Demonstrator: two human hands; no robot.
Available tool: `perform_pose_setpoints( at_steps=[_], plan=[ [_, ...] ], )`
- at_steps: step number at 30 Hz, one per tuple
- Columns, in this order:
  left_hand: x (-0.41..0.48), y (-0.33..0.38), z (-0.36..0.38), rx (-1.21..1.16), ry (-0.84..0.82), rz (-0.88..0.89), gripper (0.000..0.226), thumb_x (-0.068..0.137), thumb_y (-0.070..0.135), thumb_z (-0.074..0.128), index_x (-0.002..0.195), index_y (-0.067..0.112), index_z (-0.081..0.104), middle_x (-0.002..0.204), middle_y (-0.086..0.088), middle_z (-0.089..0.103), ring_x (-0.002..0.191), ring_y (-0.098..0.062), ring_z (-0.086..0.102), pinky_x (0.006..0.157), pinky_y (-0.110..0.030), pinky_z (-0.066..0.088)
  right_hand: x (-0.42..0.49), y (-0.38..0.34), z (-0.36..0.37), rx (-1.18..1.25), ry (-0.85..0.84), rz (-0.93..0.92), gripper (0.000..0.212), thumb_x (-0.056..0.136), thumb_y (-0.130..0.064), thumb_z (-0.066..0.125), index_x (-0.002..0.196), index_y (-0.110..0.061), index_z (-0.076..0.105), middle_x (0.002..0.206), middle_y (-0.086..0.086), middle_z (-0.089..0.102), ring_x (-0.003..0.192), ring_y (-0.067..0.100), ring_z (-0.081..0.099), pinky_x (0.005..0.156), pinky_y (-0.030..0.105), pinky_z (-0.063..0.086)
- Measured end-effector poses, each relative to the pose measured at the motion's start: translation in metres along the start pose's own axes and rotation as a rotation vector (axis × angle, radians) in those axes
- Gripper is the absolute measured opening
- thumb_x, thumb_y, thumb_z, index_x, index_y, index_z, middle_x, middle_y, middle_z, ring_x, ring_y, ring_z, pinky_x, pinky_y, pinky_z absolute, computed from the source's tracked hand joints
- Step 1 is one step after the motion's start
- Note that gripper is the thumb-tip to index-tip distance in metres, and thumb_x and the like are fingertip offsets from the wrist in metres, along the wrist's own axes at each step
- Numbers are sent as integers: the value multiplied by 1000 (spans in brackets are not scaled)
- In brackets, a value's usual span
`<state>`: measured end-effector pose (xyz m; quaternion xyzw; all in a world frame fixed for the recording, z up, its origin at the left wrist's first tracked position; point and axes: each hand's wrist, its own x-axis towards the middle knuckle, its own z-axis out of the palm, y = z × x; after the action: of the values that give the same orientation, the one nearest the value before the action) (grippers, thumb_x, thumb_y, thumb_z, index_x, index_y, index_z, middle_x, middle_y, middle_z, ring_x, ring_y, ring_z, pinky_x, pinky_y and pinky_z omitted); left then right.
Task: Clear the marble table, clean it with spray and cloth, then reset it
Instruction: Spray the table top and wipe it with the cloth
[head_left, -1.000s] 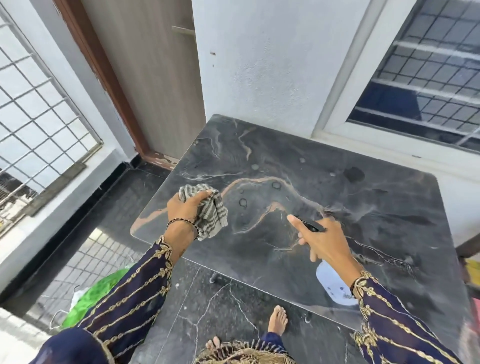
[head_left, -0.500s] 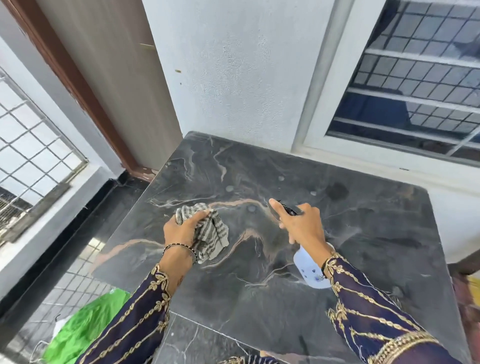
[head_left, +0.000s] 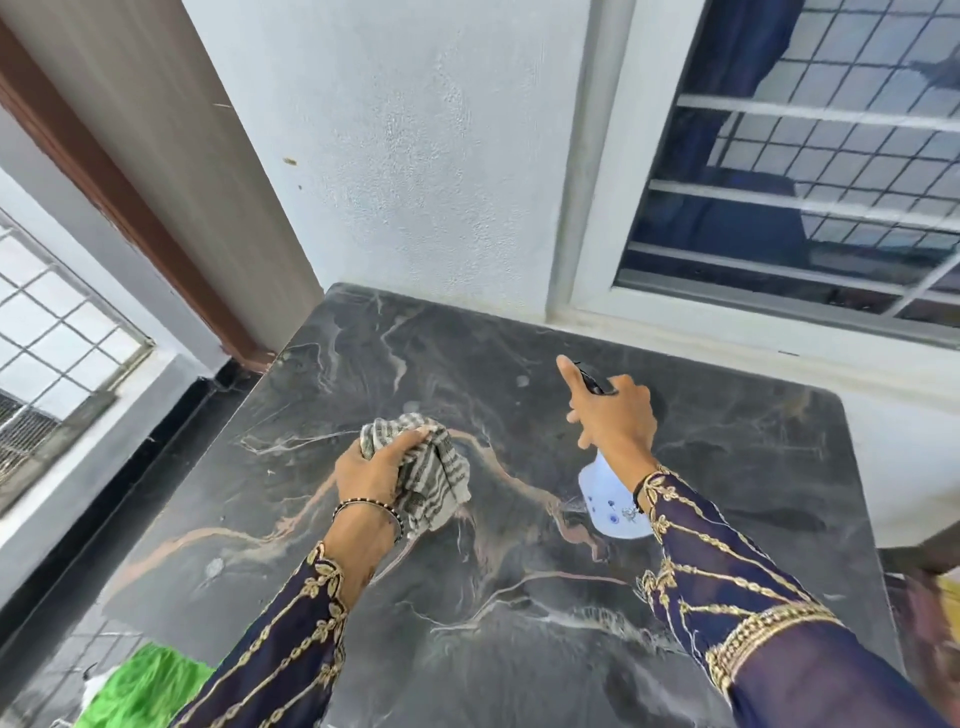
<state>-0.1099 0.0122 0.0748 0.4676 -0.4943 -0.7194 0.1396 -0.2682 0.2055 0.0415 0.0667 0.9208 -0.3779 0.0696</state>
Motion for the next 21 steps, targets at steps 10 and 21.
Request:
perform_pose_setpoints(
  at_steps=[10, 21],
  plan=[
    [-7, -12, 31, -2, -48, -80, 25, 68, 13, 82, 87, 5, 67, 73, -12, 73, 52, -19, 70, 45, -24, 53, 17, 73, -63, 122, 177, 125, 86, 79, -93, 43, 70, -13, 74, 51, -11, 70, 37, 9, 61, 57, 27, 50],
    [-30, -19, 40, 21, -114, -60, 20, 67, 11, 83, 75, 9, 65, 65, -6, 70, 44, -13, 67, 39, -21, 51, -24, 119, -123, 80, 366, 321, 88, 74, -95, 44, 93, -11, 61, 99, 15, 74, 88, 37, 73, 94, 51, 56]
  ],
)
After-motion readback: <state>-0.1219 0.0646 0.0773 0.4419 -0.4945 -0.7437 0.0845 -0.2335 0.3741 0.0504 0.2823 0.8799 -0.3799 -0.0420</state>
